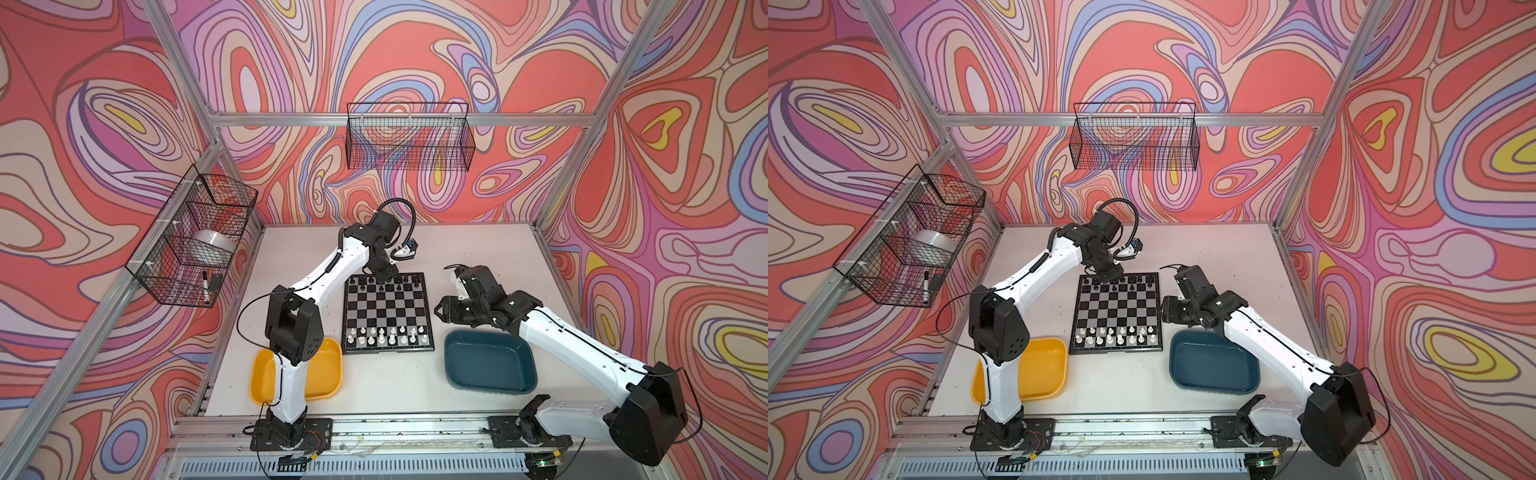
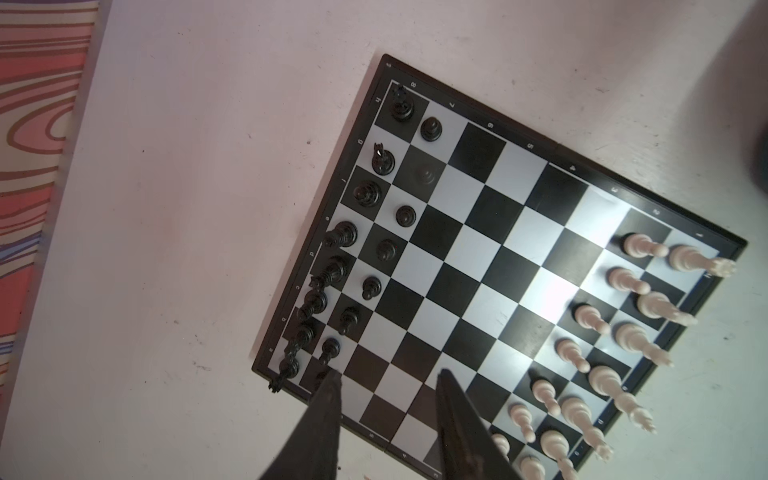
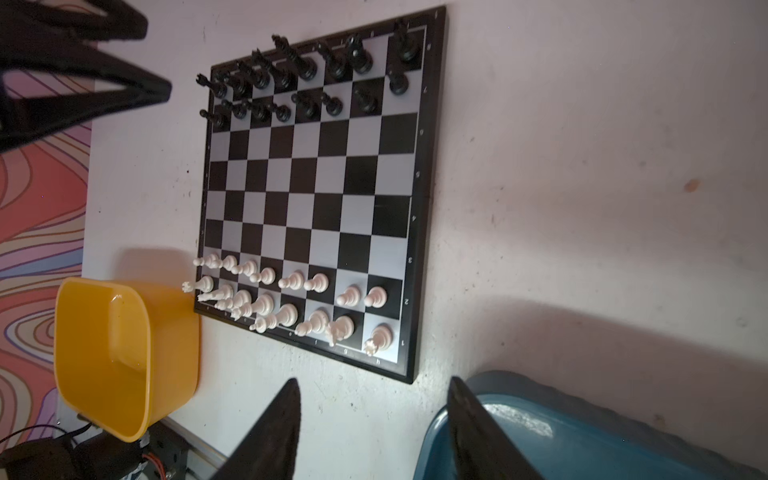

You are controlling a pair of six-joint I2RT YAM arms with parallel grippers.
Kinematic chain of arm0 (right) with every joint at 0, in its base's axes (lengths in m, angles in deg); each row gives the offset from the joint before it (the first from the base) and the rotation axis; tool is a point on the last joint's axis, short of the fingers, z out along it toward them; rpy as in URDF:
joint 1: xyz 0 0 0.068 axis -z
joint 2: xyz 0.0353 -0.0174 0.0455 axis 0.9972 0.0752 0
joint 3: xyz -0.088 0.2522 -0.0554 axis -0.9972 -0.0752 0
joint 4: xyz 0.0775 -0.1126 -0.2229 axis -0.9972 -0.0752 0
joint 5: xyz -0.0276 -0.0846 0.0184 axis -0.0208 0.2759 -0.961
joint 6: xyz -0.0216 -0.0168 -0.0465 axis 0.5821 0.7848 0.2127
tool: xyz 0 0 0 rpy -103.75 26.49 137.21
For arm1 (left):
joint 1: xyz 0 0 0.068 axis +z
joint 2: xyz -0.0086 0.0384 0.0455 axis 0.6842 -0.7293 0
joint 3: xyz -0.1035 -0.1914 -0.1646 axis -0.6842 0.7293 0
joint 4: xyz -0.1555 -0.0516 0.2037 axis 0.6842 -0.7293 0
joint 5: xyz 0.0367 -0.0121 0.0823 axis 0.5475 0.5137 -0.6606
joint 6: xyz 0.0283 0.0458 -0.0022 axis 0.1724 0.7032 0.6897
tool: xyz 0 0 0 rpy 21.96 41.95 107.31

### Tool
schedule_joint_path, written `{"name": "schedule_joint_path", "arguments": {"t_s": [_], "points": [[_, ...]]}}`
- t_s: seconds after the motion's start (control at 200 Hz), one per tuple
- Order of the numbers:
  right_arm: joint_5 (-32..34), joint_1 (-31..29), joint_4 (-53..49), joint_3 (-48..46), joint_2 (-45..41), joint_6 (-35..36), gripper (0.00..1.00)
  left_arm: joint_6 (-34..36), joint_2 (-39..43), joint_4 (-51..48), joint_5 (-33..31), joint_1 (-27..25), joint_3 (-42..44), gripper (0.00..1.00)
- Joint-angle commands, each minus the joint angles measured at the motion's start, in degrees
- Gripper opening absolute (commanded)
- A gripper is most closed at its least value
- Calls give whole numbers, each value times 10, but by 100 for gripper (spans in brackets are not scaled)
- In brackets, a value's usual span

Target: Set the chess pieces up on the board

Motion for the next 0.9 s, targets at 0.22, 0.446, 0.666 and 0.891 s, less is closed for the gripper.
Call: {"name": "schedule_joint_path", "arguments": {"t_s": [0.22, 0.446, 0.666, 0.891], "points": [[55, 70, 51, 16, -31, 53, 70, -16, 111, -61, 8, -3, 38, 57], [61, 127, 86, 7, -59, 64, 76, -48, 196, -19, 2, 12, 125, 70], [66, 179, 118, 10, -58, 81, 78, -122, 248, 37, 70, 95, 220, 71], [144, 238, 258, -79, -63, 117, 86, -222, 288, 170, 128, 235, 343, 73]]}}
